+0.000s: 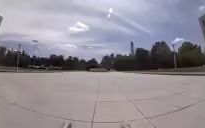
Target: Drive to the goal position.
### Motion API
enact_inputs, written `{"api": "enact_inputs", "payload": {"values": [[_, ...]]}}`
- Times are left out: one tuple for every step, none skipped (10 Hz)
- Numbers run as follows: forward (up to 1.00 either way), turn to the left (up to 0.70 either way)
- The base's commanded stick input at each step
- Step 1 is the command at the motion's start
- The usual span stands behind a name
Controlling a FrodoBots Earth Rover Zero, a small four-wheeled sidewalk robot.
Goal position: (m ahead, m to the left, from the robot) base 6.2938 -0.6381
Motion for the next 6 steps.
{"api": "enact_inputs", "payload": {"values": [[0.70, 0.03], [0.70, 0.03], [0.70, 0.03], [0.70, 0.03], [0.70, 0.02], [0.70, 0.00]]}}
